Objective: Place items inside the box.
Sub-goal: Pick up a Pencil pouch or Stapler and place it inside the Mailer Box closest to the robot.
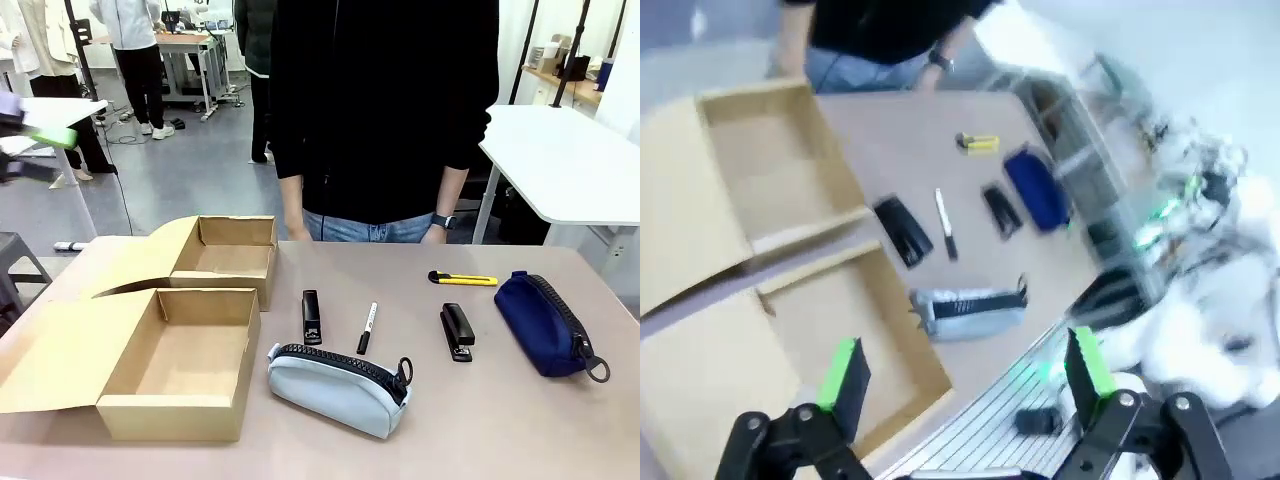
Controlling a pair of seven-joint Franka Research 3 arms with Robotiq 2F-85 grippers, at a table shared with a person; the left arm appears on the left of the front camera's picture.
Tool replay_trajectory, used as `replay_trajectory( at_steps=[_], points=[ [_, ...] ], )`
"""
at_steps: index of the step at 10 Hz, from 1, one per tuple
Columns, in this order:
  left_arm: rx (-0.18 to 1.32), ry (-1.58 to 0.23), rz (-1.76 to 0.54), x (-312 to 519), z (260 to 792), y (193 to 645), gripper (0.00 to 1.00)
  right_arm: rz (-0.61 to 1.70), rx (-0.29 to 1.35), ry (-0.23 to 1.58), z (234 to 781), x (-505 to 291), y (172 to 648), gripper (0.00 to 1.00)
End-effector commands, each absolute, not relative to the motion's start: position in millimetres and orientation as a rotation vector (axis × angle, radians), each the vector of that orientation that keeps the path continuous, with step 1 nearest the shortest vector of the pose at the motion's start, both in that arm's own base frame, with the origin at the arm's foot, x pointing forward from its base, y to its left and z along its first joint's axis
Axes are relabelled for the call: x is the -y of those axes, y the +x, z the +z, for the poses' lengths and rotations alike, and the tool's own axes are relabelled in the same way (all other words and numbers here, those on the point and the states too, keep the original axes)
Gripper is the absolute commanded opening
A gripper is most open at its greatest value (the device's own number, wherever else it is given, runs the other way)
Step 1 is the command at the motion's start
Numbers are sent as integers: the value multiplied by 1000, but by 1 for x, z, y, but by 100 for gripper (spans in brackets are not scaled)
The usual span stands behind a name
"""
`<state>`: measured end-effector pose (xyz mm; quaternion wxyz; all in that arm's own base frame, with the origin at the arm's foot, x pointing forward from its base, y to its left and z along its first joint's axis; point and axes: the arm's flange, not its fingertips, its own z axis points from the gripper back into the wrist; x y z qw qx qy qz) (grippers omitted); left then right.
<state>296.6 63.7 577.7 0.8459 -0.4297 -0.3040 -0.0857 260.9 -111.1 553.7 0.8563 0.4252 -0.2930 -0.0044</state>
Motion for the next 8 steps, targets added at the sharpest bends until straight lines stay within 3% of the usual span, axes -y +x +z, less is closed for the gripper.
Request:
replay_trajectory(
  at_steps=[1, 4, 5, 6, 7, 8],
  points=[
    [765, -1083, 142, -134, 518, 293, 100, -327, 800, 1160, 492, 184, 232, 100],
    [904, -1257, 543, -179, 438, 245, 100, -683, 830, 1202, 437, 239, 215, 100],
    [917, -1254, 573, -171, 431, 244, 100, -814, 835, 1103, 427, 242, 215, 100],
    [906, -1184, 591, -159, 433, 251, 100, -620, 787, 1187, 461, 279, 199, 100],
    [847, -1234, 584, -254, 467, 263, 100, -620, 787, 1187, 461, 279, 199, 100],
    [847, -1234, 584, -254, 467, 263, 100, -620, 787, 1187, 461, 279, 199, 100]
  ],
)
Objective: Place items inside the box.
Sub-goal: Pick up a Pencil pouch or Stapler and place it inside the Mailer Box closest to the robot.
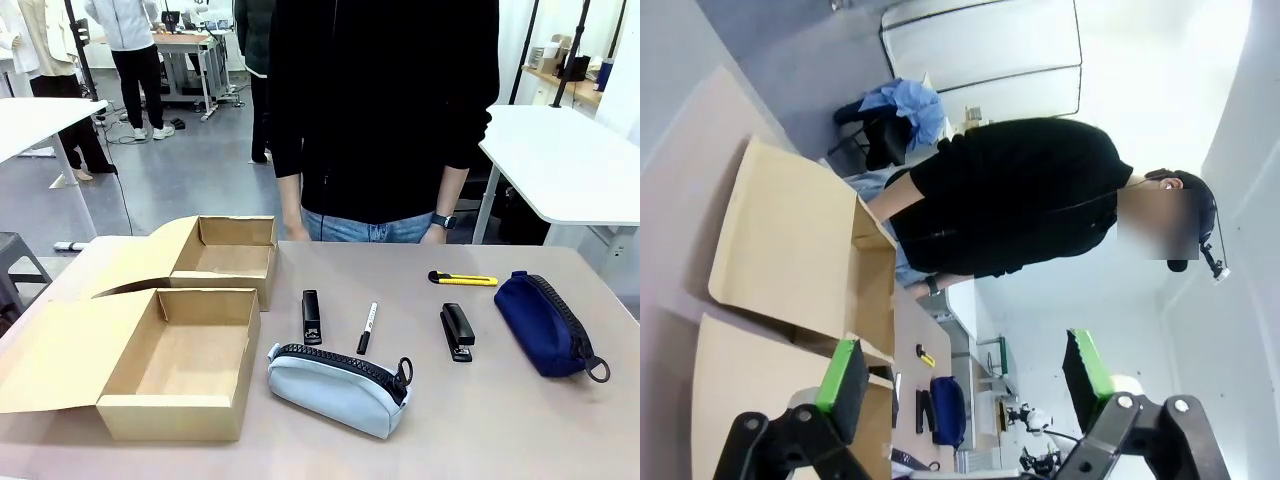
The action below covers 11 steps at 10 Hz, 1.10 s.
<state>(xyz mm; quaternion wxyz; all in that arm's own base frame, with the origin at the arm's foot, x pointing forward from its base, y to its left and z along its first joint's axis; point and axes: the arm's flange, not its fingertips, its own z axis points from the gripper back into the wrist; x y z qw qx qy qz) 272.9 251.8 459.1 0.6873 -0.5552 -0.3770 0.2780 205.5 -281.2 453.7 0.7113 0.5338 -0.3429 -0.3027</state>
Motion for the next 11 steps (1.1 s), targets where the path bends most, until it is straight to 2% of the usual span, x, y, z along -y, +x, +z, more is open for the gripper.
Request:
replay_trajectory(
  at_steps=[1, 7, 9, 10, 11],
  points=[
    [847, -1234, 584, -254, 467, 263, 100, -620, 787, 1187, 461, 279, 199, 100],
    [847, -1234, 584, -254, 467, 263, 100, -640, 761, 1189, 460, 278, 196, 100],
    [847, -1234, 584, -254, 467, 263, 100, -425, 724, 1049, 475, 235, 227, 100],
    [847, -1234, 584, -254, 467, 263, 100, -290, 707, 1084, 481, 219, 242, 100],
    [847, -1234, 584, -254, 467, 263, 100, -252, 661, 1052, 480, 206, 252, 100]
  ],
)
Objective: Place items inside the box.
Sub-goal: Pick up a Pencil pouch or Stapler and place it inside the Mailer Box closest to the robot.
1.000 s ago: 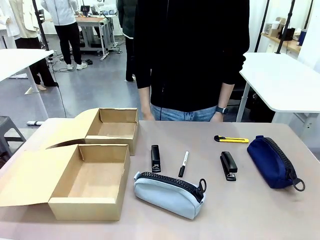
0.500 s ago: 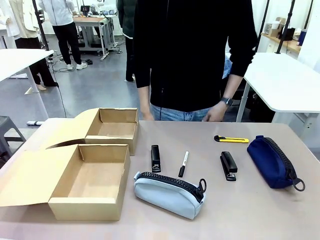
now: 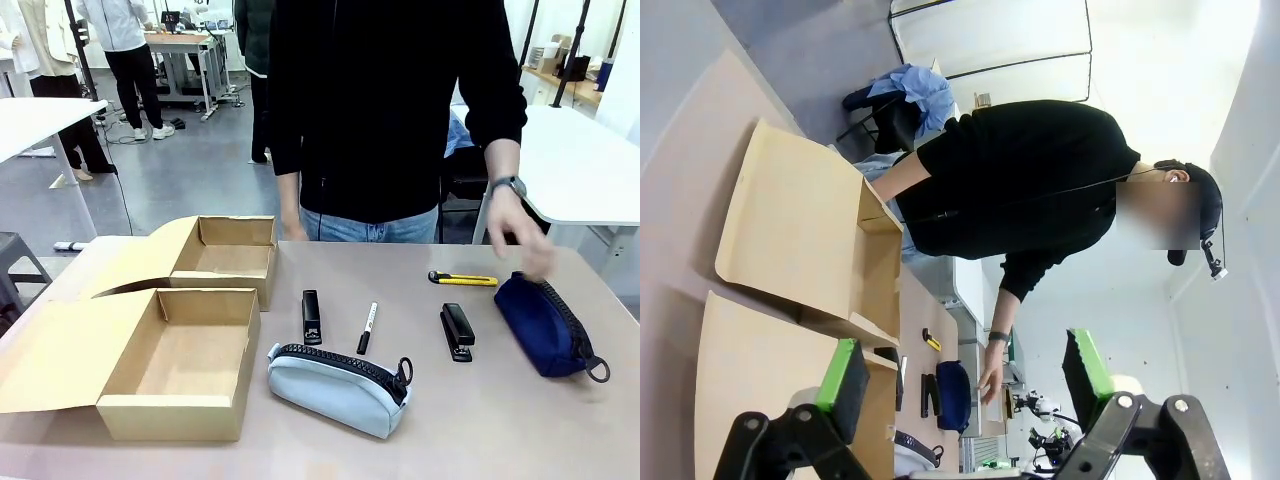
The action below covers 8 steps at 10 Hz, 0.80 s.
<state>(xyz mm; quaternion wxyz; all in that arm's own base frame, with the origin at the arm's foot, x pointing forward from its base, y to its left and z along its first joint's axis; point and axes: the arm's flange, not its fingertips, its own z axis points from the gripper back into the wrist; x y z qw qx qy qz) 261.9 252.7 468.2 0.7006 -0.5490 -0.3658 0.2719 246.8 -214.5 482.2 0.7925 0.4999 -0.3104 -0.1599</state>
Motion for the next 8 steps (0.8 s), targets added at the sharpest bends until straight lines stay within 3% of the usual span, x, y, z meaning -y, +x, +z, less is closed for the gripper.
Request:
replay_trajectory(
  at_steps=[1, 5, 8],
  points=[
    [847, -1234, 584, -254, 467, 263, 100, -291, 618, 1019, 476, 208, 259, 100],
    [847, -1234, 584, -254, 467, 263, 100, -574, 775, 1135, 444, 296, 188, 100],
    [847, -1234, 584, -254, 467, 263, 100, -635, 759, 1137, 426, 298, 186, 100]
  ],
)
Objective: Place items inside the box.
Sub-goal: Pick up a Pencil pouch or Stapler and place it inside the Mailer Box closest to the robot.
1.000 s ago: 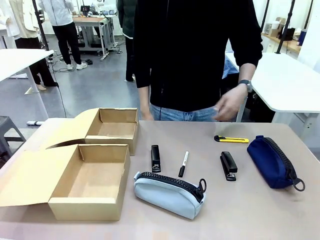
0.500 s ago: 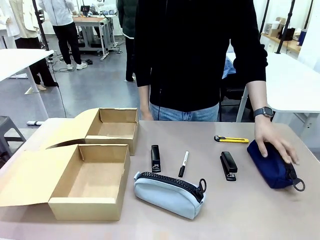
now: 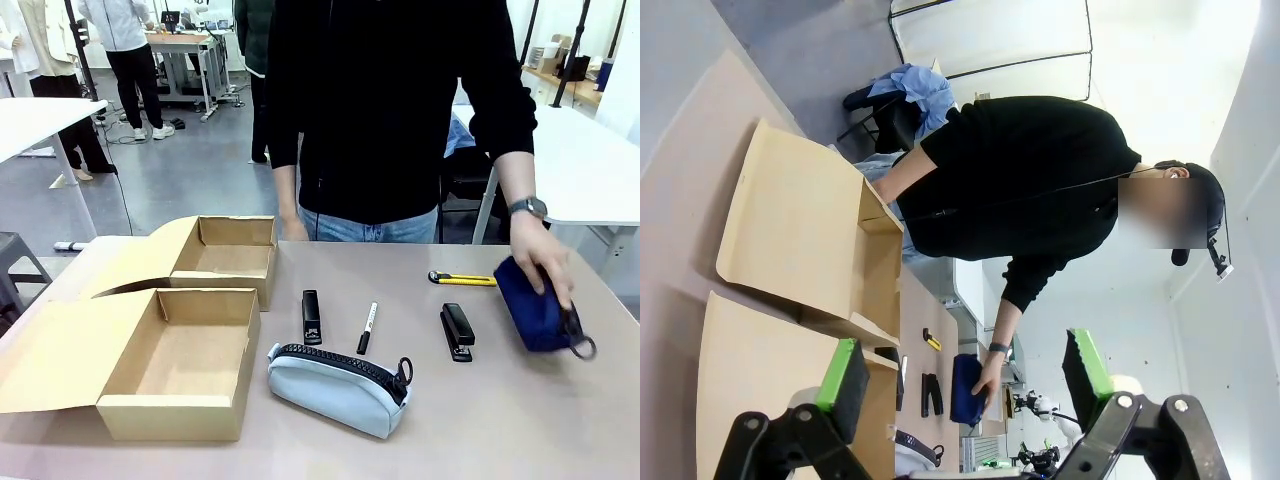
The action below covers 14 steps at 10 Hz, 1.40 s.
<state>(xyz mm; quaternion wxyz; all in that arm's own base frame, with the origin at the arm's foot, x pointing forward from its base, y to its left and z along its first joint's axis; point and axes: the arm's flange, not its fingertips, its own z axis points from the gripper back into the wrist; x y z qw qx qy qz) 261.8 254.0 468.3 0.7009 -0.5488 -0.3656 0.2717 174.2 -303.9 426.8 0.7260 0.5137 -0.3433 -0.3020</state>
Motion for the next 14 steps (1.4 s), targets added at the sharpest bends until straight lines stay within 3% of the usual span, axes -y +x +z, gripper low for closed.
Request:
replay_trajectory(
  at_steps=[1, 5, 7, 9, 10, 12, 13, 14],
  points=[
    [847, -1234, 584, -254, 467, 263, 100, -640, 754, 1133, 427, 296, 189, 100],
    [847, -1234, 584, -254, 467, 263, 100, -512, 699, 1055, 445, 254, 216, 100],
    [847, -1234, 584, -254, 467, 263, 100, -320, 579, 946, 460, 186, 247, 100],
    [847, -1234, 584, -254, 467, 263, 100, -41, 336, 835, 452, 102, 277, 100],
    [847, -1234, 584, -254, 467, 263, 100, 75, 312, 628, 443, 56, 291, 100],
    [847, -1234, 584, -254, 467, 263, 100, 274, 186, 638, 428, -21, 296, 100],
    [847, -1234, 584, -254, 467, 263, 100, 388, 222, 546, 418, -35, 297, 100],
    [847, -1234, 584, -254, 467, 263, 100, 322, 347, 647, 435, -2, 306, 100]
  ],
)
